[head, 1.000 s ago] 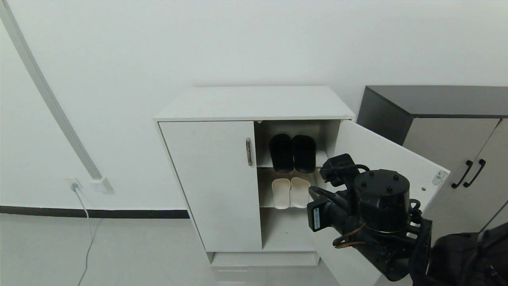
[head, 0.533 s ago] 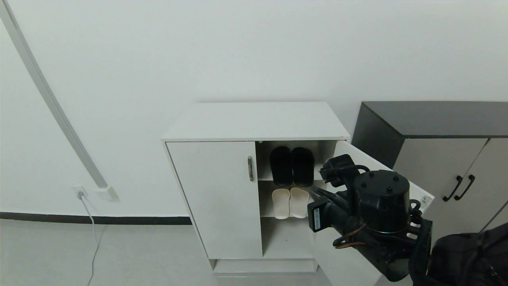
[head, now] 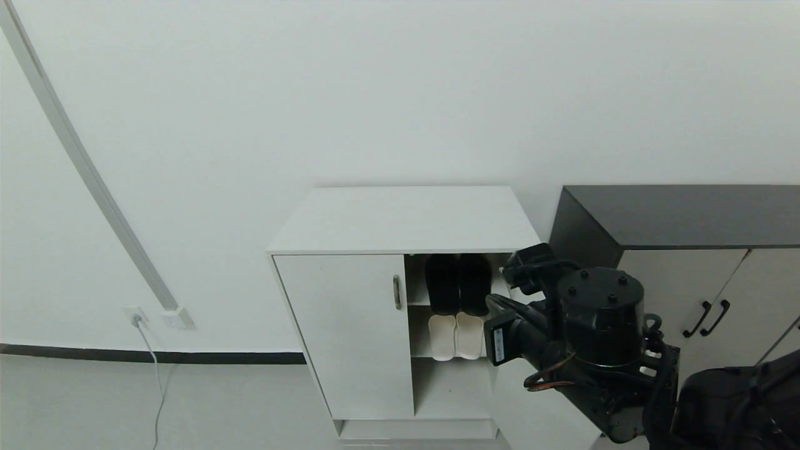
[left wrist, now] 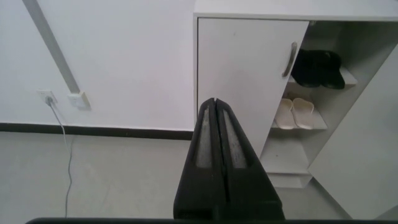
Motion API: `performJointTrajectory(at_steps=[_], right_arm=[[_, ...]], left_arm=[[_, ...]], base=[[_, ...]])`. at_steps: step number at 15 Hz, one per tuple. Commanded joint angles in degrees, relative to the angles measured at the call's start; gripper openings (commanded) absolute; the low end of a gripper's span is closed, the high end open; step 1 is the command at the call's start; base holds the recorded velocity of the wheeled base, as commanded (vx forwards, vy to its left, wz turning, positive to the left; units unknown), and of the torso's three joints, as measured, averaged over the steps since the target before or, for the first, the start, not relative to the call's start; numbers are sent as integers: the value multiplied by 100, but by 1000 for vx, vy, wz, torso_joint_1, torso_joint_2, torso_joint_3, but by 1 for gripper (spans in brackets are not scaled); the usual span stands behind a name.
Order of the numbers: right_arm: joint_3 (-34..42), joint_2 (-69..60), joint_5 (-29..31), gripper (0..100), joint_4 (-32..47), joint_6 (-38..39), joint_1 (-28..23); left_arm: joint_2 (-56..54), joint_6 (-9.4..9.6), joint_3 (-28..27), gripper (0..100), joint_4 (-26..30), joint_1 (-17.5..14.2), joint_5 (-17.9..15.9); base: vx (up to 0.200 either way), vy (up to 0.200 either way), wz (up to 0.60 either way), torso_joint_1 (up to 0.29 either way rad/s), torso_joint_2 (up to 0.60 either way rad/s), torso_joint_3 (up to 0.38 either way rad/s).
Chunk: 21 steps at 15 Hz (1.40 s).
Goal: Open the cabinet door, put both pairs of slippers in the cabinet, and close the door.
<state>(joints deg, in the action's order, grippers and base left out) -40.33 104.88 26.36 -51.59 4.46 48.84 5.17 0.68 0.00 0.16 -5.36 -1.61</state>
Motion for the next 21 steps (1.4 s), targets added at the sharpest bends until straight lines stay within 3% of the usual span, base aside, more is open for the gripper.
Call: performJointTrajectory(at_steps=[1,17,21], right_arm=[[51,15,1,0,-9,-42,3],[69,112,1,0,-9,-86,-76],[60,121,1,0,-9,-86,-120]], left_arm=[[2,2,0,0,2,-9,-6],[2,2,0,0,2,0,-6],[2,2,0,0,2,0,-6]], base=[[0,0,0,232,-515,-286],[0,0,0,24,-54,-29],[0,0,-600,-1,2,2]])
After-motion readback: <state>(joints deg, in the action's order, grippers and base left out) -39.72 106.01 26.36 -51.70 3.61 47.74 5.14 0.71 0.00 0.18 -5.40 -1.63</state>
